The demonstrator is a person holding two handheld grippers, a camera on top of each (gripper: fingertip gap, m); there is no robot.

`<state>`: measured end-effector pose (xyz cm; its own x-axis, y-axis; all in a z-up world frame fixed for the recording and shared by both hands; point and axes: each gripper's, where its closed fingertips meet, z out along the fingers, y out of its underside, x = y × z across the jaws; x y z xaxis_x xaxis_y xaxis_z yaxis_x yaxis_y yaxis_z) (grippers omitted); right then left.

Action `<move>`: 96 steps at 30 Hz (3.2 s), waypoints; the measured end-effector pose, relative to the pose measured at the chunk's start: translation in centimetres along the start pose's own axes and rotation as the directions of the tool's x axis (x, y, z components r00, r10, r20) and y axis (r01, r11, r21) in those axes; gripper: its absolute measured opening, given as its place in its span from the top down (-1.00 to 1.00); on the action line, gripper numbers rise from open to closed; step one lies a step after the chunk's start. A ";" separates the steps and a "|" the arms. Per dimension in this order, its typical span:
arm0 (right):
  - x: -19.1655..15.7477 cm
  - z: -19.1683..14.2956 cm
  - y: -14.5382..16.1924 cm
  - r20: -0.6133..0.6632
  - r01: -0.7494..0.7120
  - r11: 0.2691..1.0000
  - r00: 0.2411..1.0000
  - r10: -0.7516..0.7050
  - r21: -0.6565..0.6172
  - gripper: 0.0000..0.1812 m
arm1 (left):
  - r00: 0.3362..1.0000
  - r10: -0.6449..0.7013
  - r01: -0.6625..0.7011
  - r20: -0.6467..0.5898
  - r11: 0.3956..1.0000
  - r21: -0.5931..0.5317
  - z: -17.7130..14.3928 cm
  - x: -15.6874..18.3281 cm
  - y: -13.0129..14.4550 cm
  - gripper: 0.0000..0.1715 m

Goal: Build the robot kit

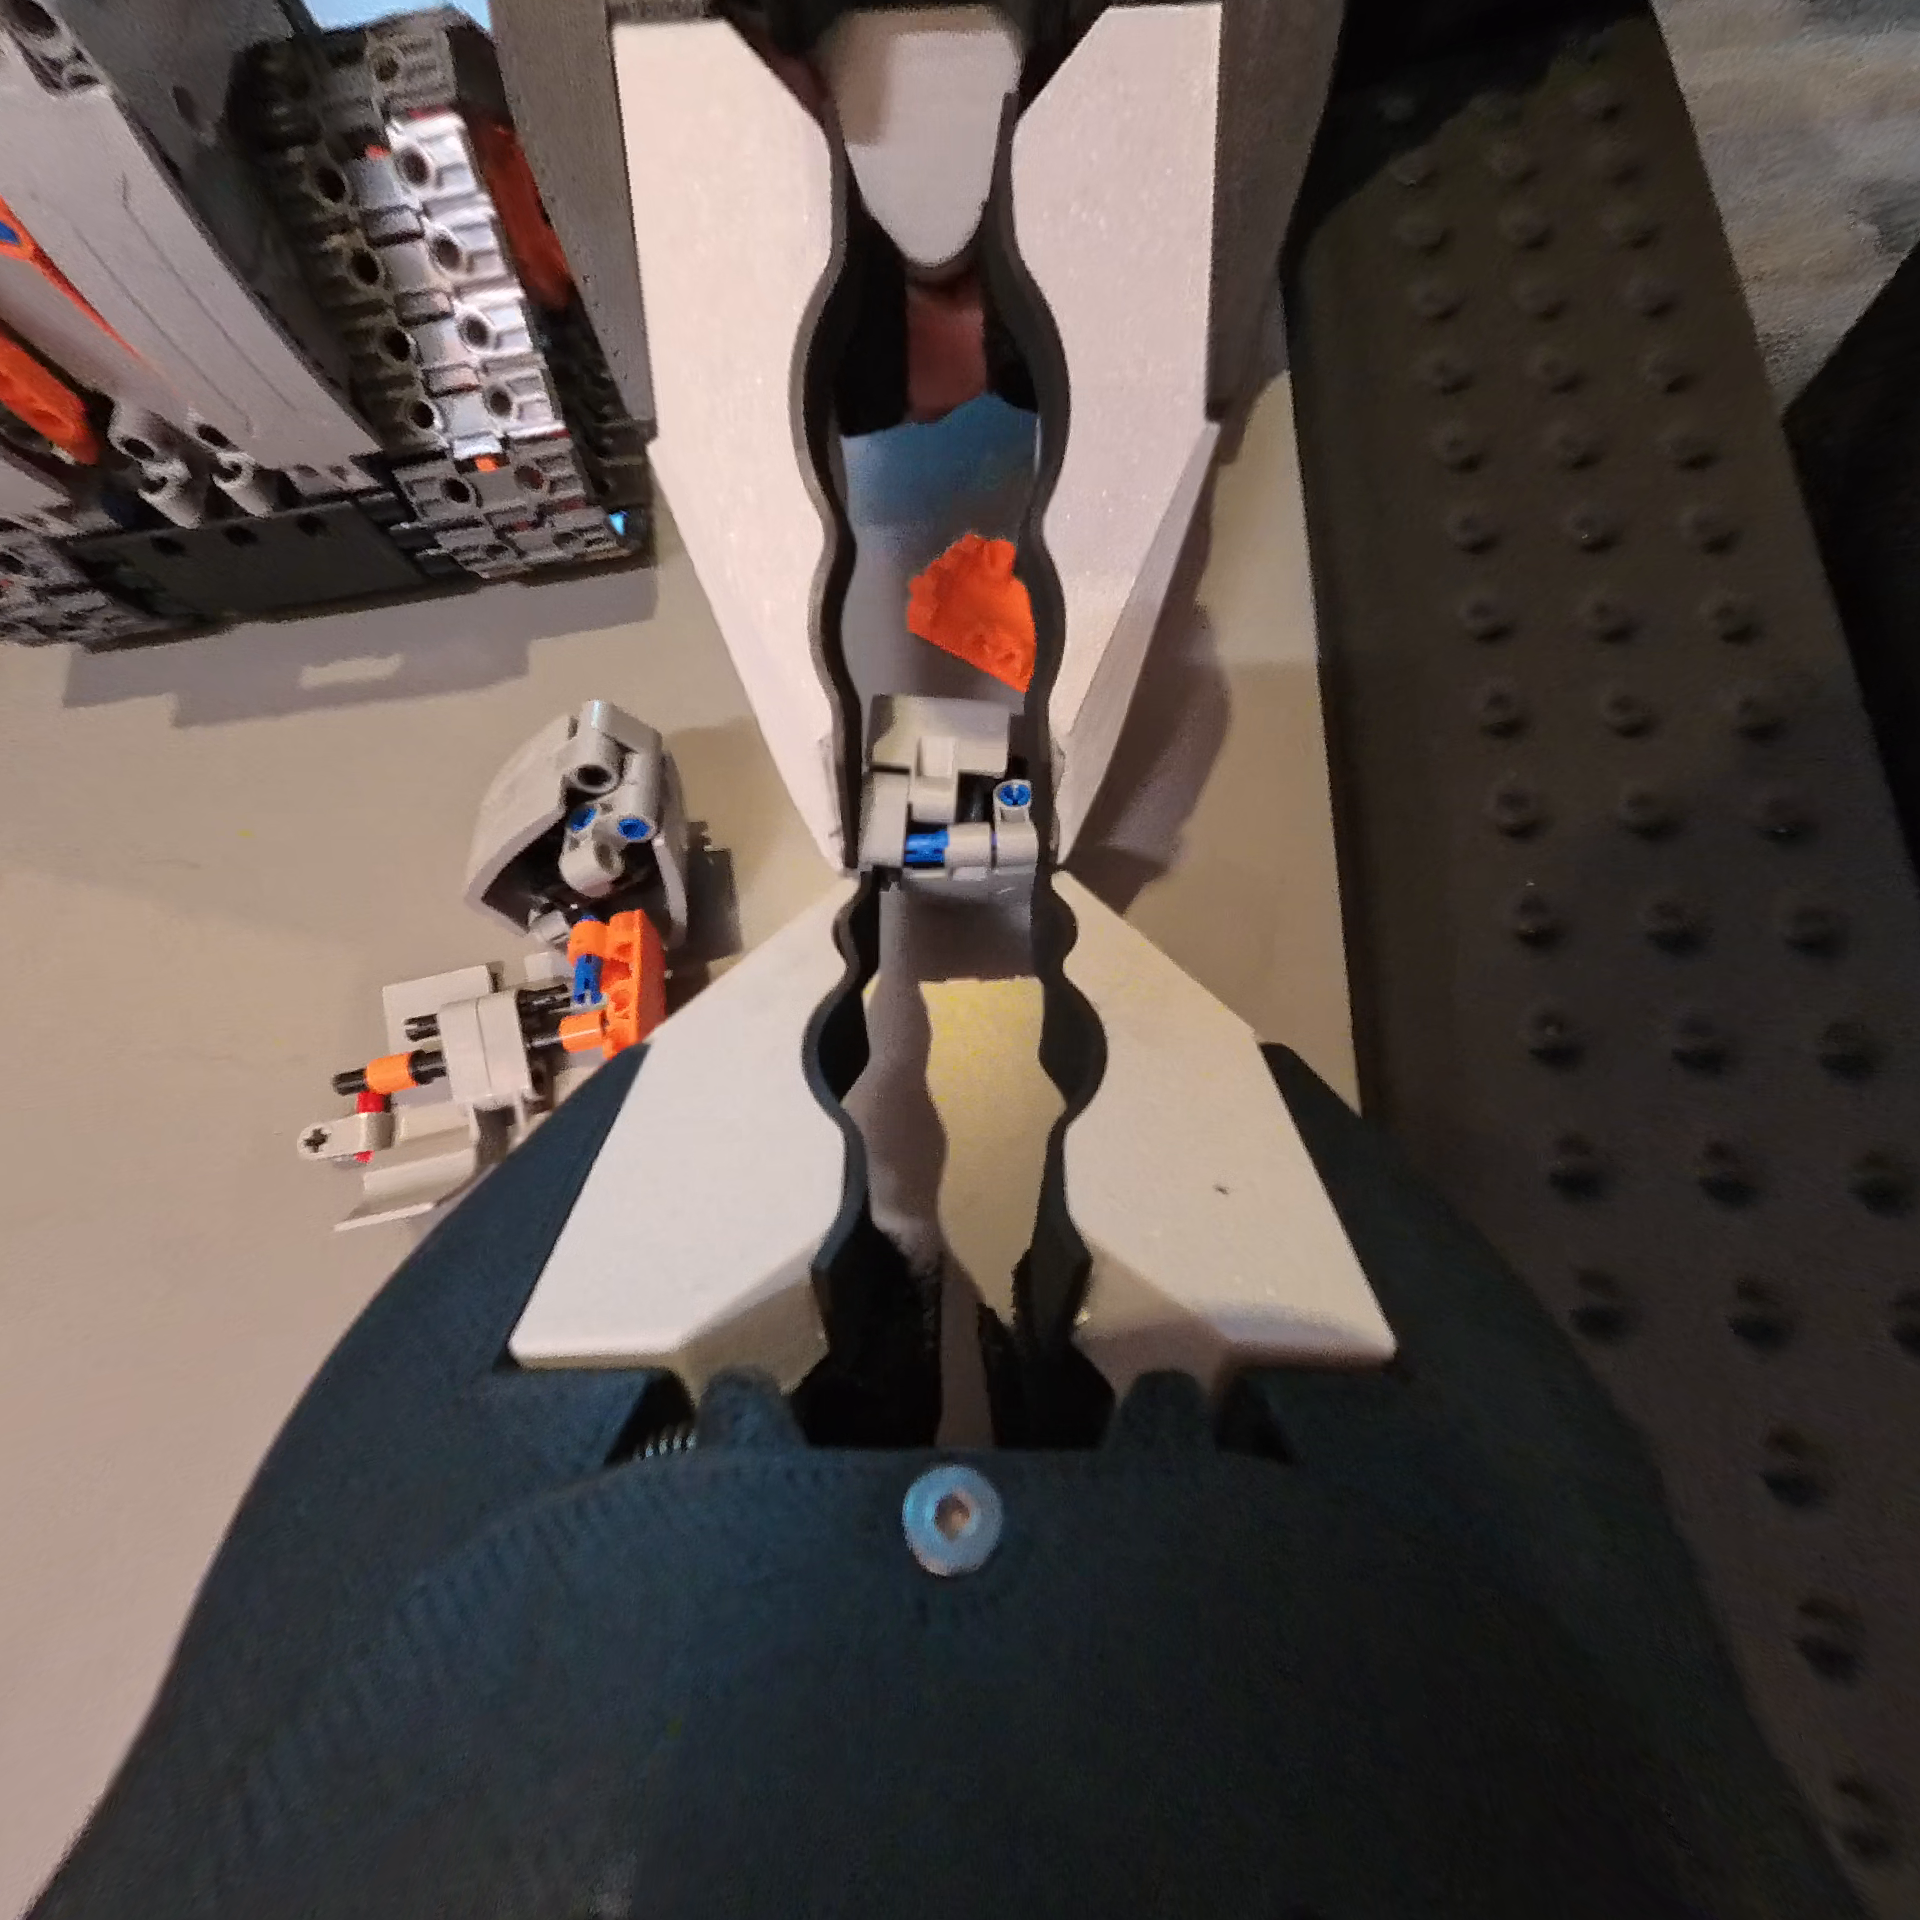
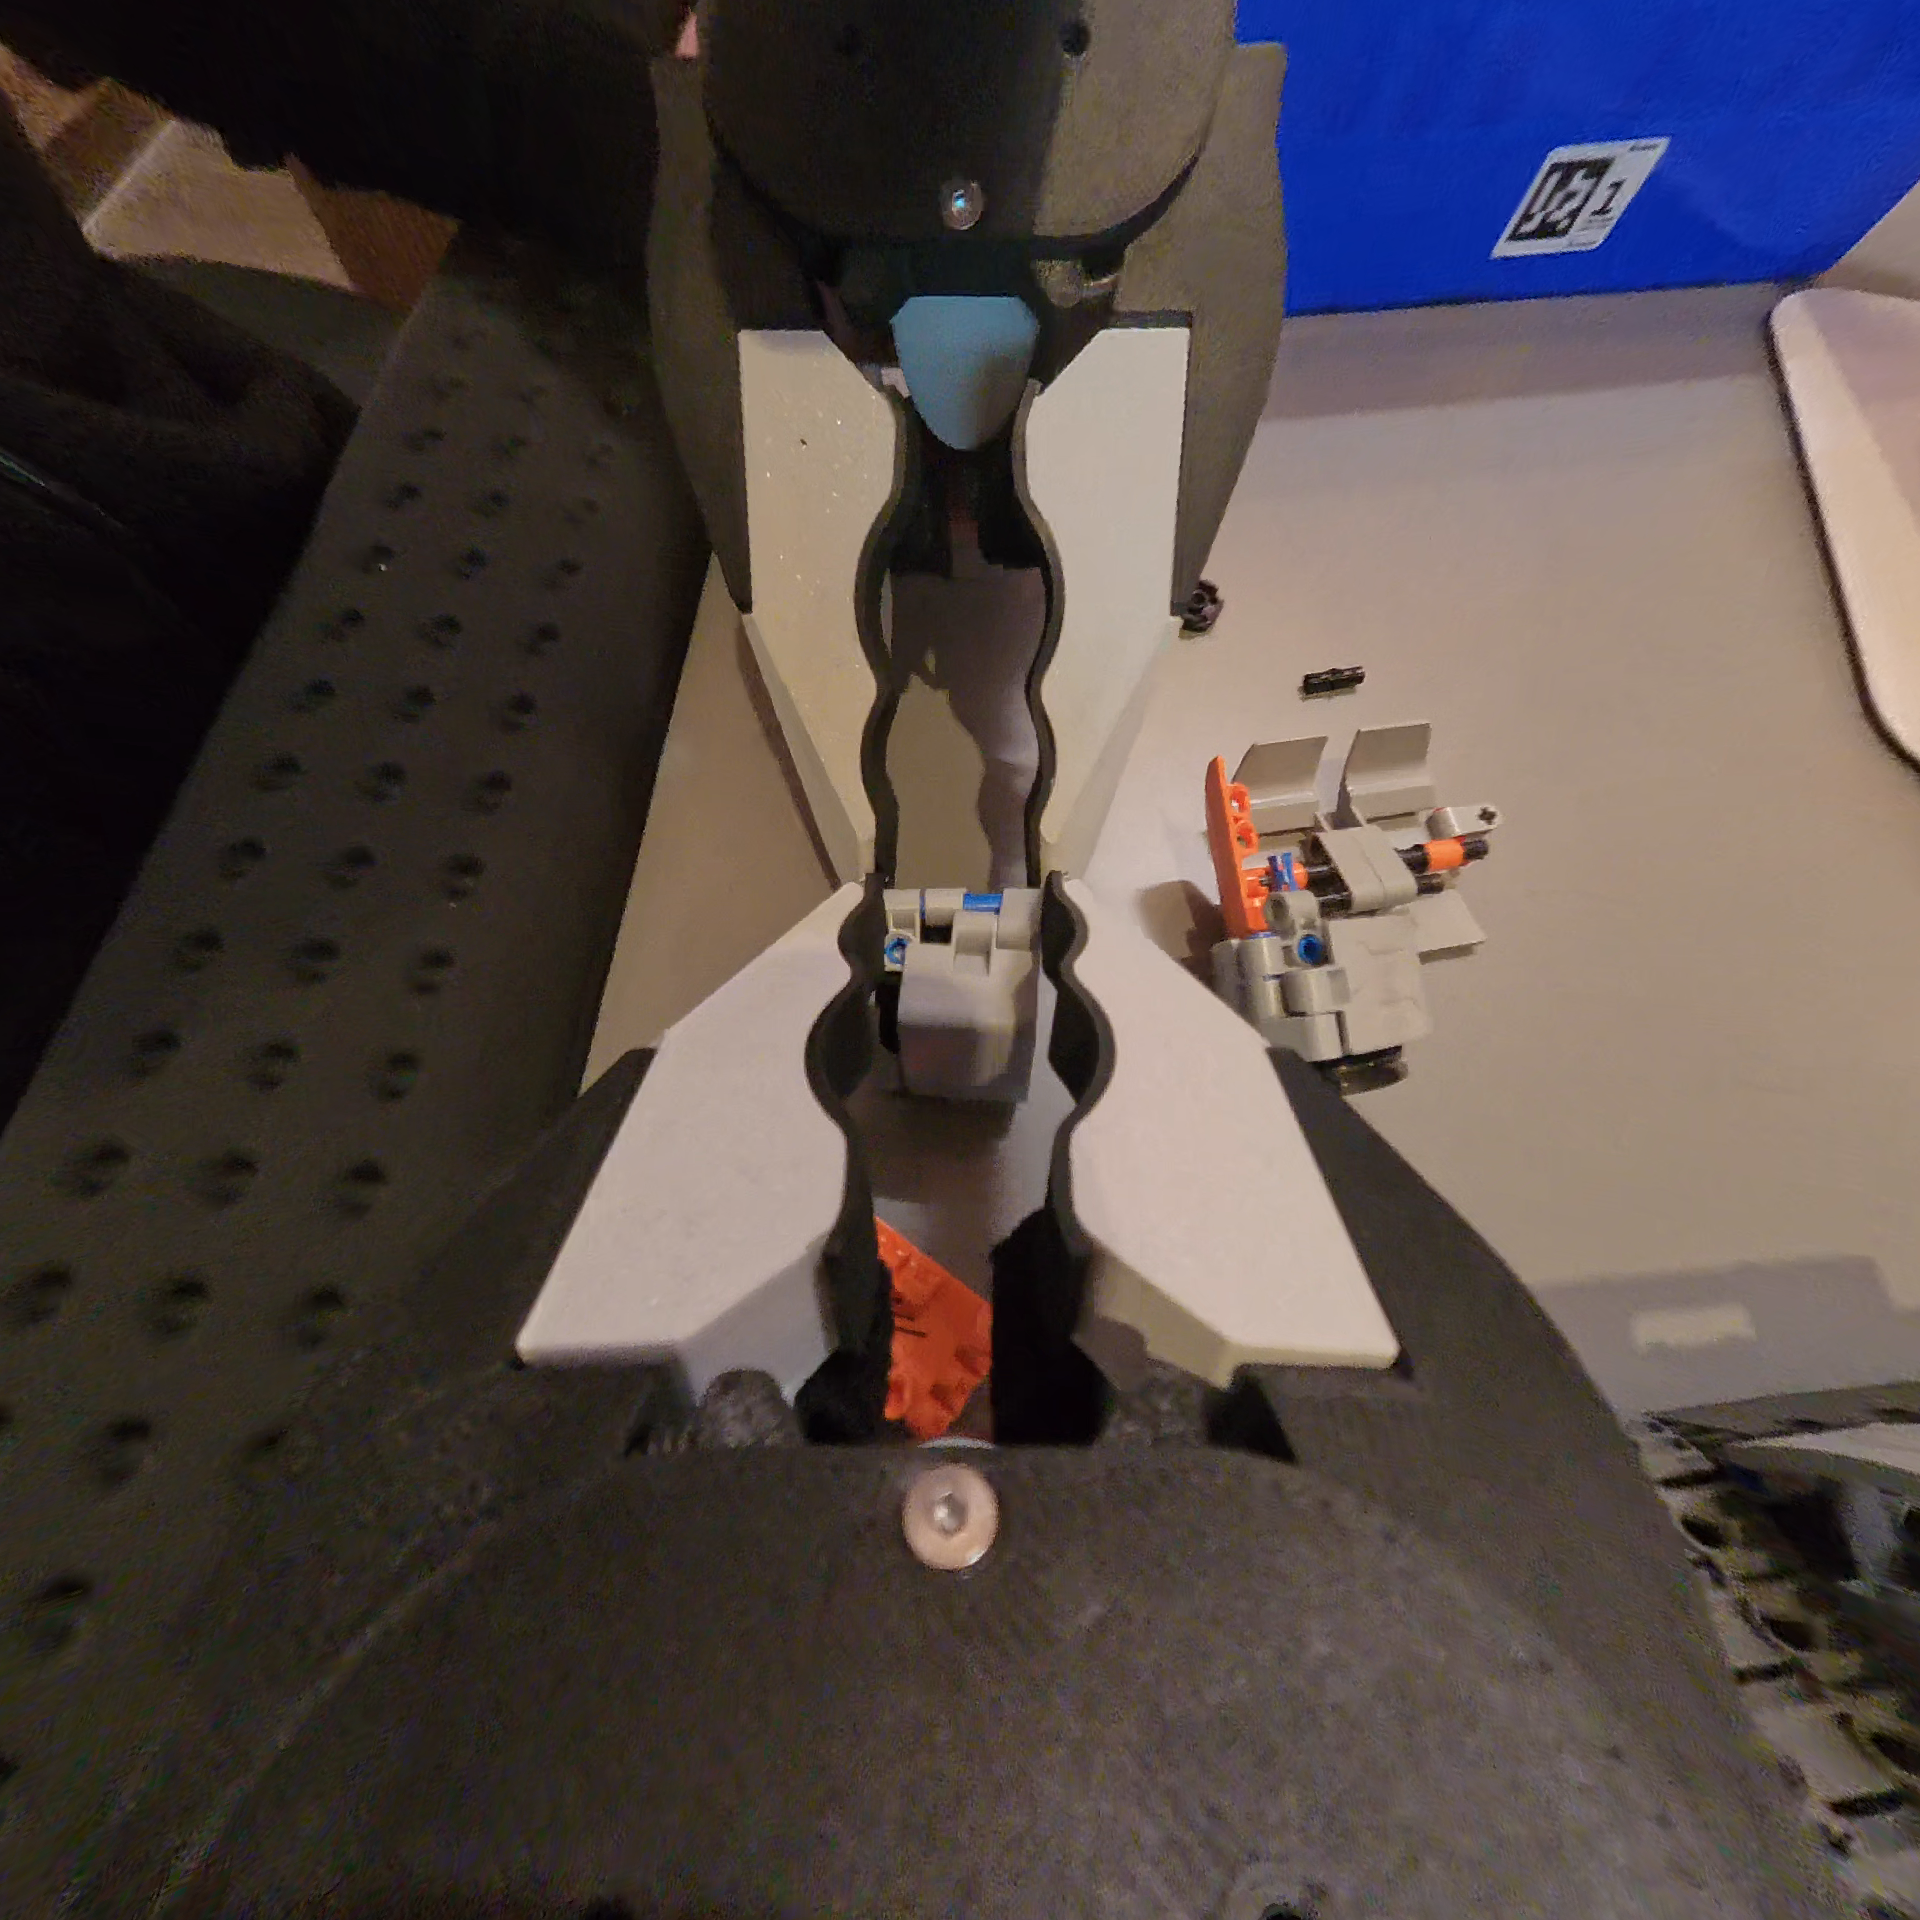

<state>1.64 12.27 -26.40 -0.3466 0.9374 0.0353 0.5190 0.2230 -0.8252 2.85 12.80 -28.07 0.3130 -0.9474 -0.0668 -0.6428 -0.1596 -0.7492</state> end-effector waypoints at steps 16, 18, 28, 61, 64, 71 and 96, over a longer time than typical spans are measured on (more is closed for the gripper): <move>1.1 -2.1 -3.0 -0.022 -0.048 0.979 0.998 0.053 0.196 0.68 | 0.996 -0.052 0.045 0.067 0.993 0.105 -0.8 -1.2 -1.9 0.66; 1.1 -1.9 -2.4 -0.064 0.000 0.992 0.998 0.009 0.128 0.66 | 0.996 -0.032 0.026 0.087 0.997 0.068 -0.5 -1.2 -1.5 0.65; 0.9 -0.6 -0.6 -0.128 0.062 0.997 0.989 -0.068 -0.044 0.67 | 0.979 0.097 -0.082 0.179 0.992 -0.093 0.4 -1.4 0.1 0.66; 2.2 -1.5 0.3 -0.063 -0.117 0.993 0.991 0.118 0.012 0.67 | 0.963 0.109 -0.083 0.245 0.990 -0.115 0.1 -2.7 0.7 0.66; 2.3 -1.6 0.6 -0.095 -0.085 0.996 0.992 0.083 -0.019 0.68 | 0.966 0.097 -0.070 0.238 0.990 -0.119 0.2 -2.7 0.9 0.66; 2.2 -1.3 1.0 -0.109 -0.078 0.995 0.991 0.072 -0.054 0.69 | 0.950 0.147 -0.102 0.277 0.980 -0.171 0.4 -2.9 1.2 0.66; 2.2 -1.1 1.3 -0.108 -0.063 0.996 0.993 0.056 -0.056 0.71 | 0.972 0.102 -0.105 0.213 0.994 0.003 -0.6 -1.6 -1.0 0.86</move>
<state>2.38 14.86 -26.78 -0.2300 0.9719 0.0497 0.5826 0.1784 -0.7930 2.55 14.35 -26.85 0.3876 -0.8778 -0.2816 -0.6697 -0.0582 -0.7403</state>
